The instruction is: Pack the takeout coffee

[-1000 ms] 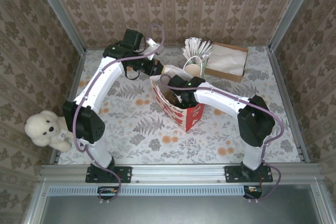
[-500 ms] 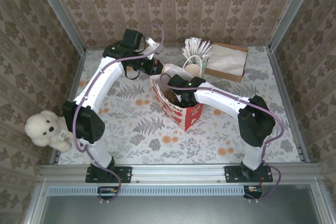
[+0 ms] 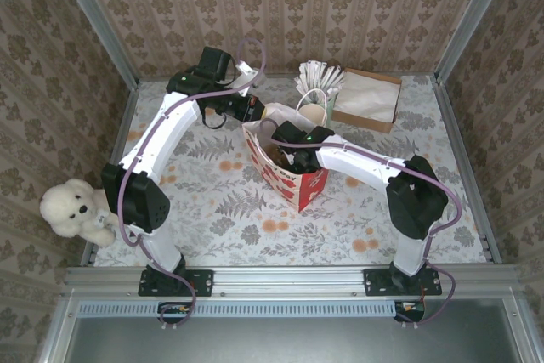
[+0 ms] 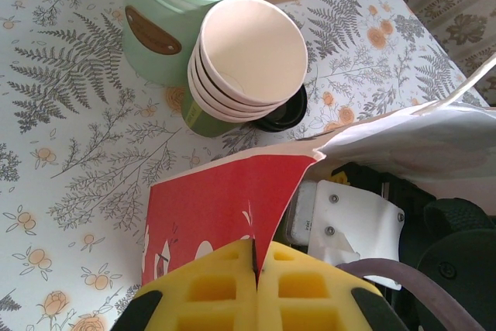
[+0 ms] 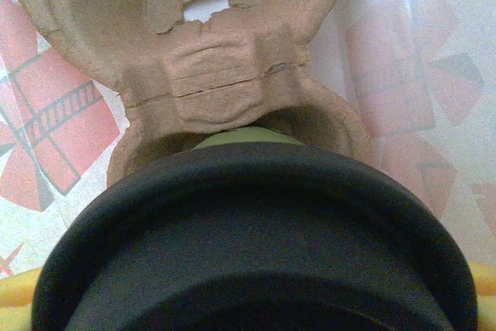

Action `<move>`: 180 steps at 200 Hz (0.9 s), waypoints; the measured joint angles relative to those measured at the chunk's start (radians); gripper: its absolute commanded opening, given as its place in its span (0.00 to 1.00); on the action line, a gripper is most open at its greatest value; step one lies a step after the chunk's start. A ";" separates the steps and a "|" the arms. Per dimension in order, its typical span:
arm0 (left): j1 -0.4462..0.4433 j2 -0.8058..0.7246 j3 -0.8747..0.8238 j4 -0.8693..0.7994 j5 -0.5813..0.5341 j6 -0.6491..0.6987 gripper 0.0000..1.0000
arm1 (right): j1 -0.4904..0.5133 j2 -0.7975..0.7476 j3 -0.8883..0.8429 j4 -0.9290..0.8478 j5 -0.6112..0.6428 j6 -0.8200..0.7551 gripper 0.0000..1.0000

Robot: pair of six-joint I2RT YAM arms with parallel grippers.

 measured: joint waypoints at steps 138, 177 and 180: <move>0.000 0.000 -0.002 0.000 -0.001 0.000 0.00 | 0.000 -0.011 -0.035 0.058 0.003 0.000 0.64; 0.000 0.000 -0.002 0.000 -0.004 0.000 0.00 | 0.000 -0.010 -0.034 0.060 0.006 0.000 0.64; 0.000 0.000 -0.002 0.000 -0.004 0.000 0.00 | 0.000 -0.010 -0.034 0.060 0.007 0.000 0.64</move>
